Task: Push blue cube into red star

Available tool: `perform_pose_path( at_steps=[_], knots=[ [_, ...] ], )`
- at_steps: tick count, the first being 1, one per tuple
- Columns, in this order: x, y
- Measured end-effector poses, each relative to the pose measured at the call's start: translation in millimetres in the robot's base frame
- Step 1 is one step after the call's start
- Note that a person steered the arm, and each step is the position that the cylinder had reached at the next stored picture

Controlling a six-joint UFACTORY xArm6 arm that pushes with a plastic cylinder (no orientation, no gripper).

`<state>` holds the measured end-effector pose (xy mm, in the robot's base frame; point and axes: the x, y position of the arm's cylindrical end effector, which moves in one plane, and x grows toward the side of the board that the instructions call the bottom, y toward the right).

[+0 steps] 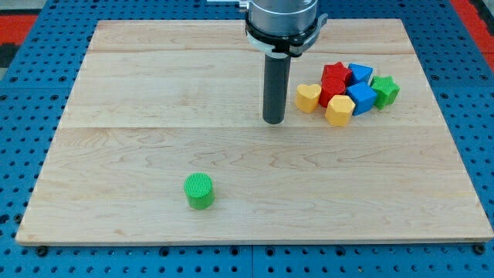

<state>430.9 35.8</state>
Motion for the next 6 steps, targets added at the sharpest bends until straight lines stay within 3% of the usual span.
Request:
perform_pose_path(
  at_steps=[2,4,5,6],
  knots=[
    [35,24],
    [4,54],
    [45,68],
    [15,142]
  ],
)
